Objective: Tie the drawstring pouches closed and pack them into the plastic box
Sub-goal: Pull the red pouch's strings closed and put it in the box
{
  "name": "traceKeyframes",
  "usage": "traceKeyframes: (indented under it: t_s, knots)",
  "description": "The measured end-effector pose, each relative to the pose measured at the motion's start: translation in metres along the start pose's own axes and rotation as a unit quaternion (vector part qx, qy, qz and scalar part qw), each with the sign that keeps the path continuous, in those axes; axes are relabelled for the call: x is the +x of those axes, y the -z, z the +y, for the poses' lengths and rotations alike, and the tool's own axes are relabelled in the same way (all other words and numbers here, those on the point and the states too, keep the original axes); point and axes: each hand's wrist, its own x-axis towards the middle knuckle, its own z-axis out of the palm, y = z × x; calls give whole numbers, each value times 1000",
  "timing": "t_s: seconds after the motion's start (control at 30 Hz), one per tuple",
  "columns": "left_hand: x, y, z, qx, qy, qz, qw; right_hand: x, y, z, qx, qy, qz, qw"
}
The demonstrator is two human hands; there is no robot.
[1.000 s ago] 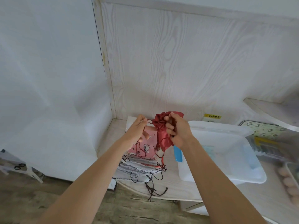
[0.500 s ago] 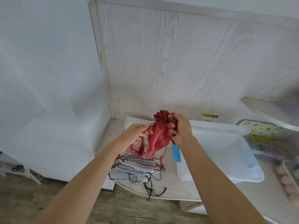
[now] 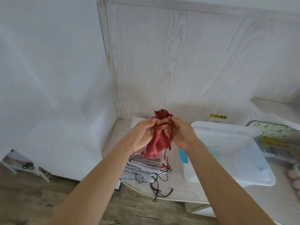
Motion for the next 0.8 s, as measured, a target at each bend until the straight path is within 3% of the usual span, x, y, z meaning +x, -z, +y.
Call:
traceKeyframes:
  t_s: [0.3, 0.63, 0.8]
  knots:
    - [4, -2, -11, -1, -66, 67, 996, -10, 0, 1, -94, -6, -63, 994]
    - [5, -14, -8, -18, -98, 68, 993, -20, -7, 16, -8, 25, -96, 995]
    - [5, -16, -12, 64, -82, 88, 991, -20, -9, 20, -14, 13, -141, 990]
